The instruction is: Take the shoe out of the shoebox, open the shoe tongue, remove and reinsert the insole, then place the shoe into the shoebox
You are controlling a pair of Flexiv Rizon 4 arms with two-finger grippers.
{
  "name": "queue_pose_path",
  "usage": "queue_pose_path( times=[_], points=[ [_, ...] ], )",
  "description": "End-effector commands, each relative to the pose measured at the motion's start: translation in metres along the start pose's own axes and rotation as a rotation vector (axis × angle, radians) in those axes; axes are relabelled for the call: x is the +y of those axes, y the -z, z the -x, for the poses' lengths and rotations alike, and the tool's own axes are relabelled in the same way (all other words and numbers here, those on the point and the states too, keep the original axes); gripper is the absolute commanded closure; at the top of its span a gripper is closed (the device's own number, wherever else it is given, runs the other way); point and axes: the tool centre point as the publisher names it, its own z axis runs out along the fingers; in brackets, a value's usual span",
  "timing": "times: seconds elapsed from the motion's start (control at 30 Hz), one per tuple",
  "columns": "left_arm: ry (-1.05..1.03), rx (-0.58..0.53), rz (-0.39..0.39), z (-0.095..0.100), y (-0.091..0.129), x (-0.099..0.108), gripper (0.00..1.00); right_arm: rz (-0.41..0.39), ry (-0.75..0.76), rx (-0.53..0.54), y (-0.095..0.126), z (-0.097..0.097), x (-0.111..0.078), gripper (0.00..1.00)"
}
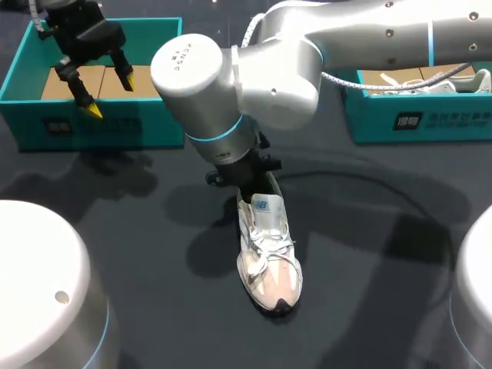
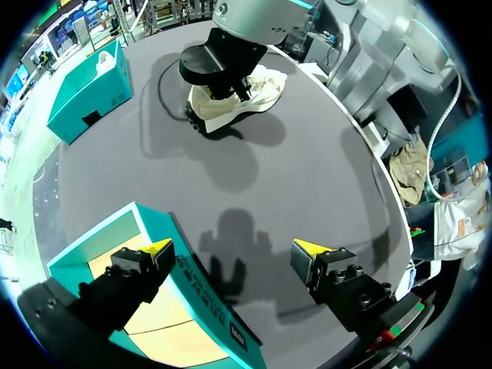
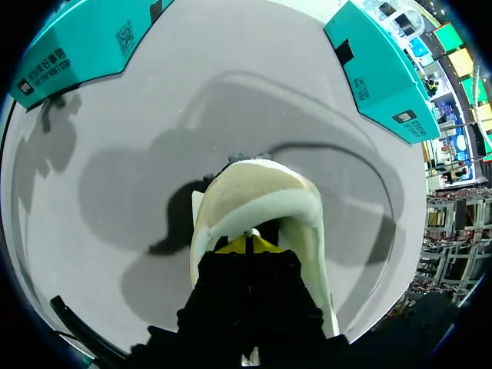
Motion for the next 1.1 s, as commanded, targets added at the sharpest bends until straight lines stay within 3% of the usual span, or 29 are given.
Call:
queue_pose_path(
  times=[0.03, 0.33, 0.6, 0.9, 1.1],
  points=[
    [0.000, 0.000, 0.002, -0.001, 0.000, 0.000, 0.00, 0.030, -0.002, 0.065, 0.017, 0.013, -0.005, 1.00],
    [0.000, 0.000, 0.002, -0.001, 0.000, 0.000, 0.00, -0.048, 0.015, 0.251, 0.013, 0.029, 0.001, 1.00],
    [0.000, 0.000, 0.002, -0.001, 0.000, 0.000, 0.00, -0.069, 0.066, 0.340, -0.004, 0.022, 0.003, 1.00],
    [0.000, 0.000, 0.002, -0.001, 0.000, 0.000, 0.00, -0.072, 0.109, 0.216, -0.019, -0.002, -0.002, 1.00],
    [0.000, 0.000, 0.002, -0.001, 0.000, 0.000, 0.00, -0.148, 0.101, 0.153, -0.032, -0.008, -0.009, 1.00]
  ],
)
